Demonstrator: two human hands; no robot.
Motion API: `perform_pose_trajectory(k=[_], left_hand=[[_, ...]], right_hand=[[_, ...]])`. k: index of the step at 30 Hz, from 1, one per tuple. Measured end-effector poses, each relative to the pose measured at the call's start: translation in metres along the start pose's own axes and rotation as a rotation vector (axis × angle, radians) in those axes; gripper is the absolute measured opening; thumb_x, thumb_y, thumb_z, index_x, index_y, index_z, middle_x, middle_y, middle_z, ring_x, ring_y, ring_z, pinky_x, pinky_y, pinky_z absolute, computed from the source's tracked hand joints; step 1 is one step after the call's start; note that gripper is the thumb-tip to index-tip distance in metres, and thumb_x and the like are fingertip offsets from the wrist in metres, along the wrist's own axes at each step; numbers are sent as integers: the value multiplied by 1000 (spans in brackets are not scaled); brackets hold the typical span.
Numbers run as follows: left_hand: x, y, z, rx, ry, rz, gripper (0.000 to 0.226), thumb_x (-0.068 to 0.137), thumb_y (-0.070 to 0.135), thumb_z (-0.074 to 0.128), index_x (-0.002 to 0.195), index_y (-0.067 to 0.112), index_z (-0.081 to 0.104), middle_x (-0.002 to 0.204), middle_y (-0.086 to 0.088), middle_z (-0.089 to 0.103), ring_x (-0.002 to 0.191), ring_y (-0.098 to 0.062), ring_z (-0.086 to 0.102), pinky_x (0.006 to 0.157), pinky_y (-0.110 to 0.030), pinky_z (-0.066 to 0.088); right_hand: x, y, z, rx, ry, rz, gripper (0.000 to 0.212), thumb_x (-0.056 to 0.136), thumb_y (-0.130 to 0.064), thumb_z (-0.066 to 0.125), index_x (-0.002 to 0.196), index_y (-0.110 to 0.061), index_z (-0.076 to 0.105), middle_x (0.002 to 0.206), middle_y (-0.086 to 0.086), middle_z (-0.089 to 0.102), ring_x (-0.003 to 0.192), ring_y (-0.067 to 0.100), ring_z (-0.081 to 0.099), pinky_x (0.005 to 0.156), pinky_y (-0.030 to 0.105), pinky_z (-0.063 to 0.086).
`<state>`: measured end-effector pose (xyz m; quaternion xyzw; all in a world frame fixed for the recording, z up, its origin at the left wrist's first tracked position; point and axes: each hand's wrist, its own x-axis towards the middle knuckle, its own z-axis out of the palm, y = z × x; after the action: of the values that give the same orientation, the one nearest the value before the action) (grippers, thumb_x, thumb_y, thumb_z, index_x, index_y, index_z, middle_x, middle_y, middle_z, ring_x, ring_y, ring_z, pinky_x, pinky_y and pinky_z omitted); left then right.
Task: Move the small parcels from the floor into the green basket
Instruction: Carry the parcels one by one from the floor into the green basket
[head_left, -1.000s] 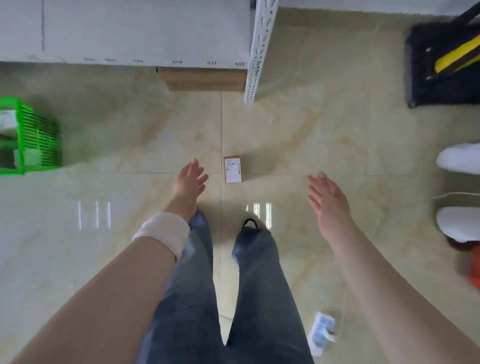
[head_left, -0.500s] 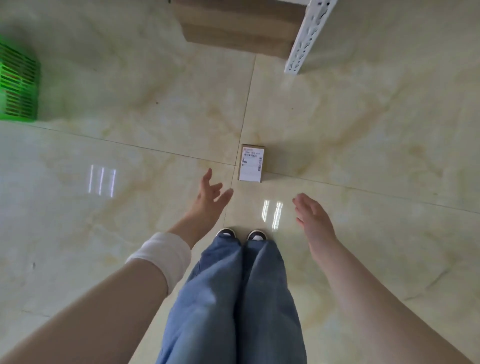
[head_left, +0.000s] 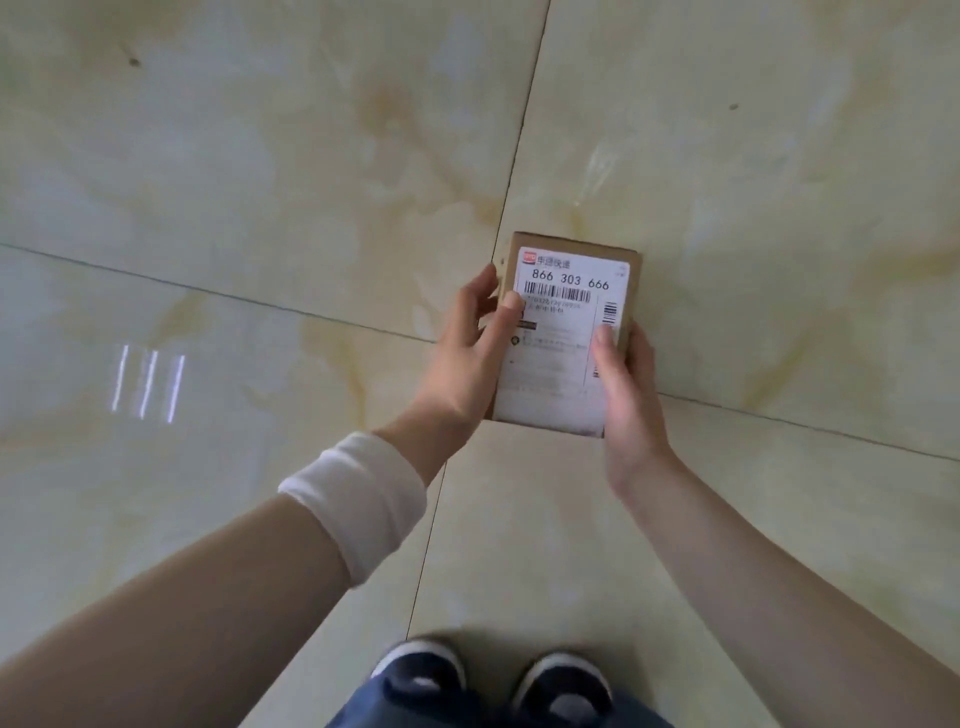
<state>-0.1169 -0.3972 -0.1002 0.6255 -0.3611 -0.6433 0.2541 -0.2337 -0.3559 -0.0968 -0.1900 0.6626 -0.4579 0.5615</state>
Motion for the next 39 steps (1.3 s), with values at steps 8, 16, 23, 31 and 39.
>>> perform_pose_trajectory(k=[8, 16, 23, 31, 39], left_hand=[[-7, 4, -2, -90, -82, -25, 72, 73, 61, 49, 137, 29, 37, 139, -2, 48, 130, -18, 45, 111, -45, 36], [-139, 126, -36, -152, -114, -127, 84, 68, 63, 49, 144, 39, 21, 142, 2, 48, 124, -15, 52, 106, -45, 42], [-358, 333, -87, -234, 43, -84, 57, 97, 32, 40, 148, 31, 16, 145, -2, 45, 127, -14, 50, 108, -38, 41], [-509, 462, -171, -369, 186, 47, 54, 98, 23, 37, 148, 29, 16, 121, 3, 56, 92, 1, 57, 74, -10, 52], [-578, 453, -347, -492, 300, 50, 56, 96, 32, 43, 147, 29, 21, 140, -6, 50, 123, -21, 54, 105, -43, 43]], right_hand=[[-3, -4, 3, 117, -94, 104, 26, 80, -38, 52, 104, -28, 55, 111, 0, 67, 105, 21, 65, 91, 45, 52], [-118, -129, 21, 66, -166, 163, 38, 80, -40, 55, 116, -27, 51, 100, -10, 67, 86, 2, 68, 70, 23, 56], [-315, -344, 66, -45, -201, 210, 65, 75, -43, 60, 134, -23, 46, 122, 6, 65, 110, 19, 64, 90, 40, 54], [-456, -491, 152, -100, -358, 152, 47, 88, -30, 59, 132, -17, 48, 100, -3, 70, 87, 10, 68, 69, 27, 54], [-551, -484, 316, -175, -428, 227, 50, 83, -31, 66, 127, -17, 47, 108, 6, 66, 94, 25, 67, 74, 43, 58]])
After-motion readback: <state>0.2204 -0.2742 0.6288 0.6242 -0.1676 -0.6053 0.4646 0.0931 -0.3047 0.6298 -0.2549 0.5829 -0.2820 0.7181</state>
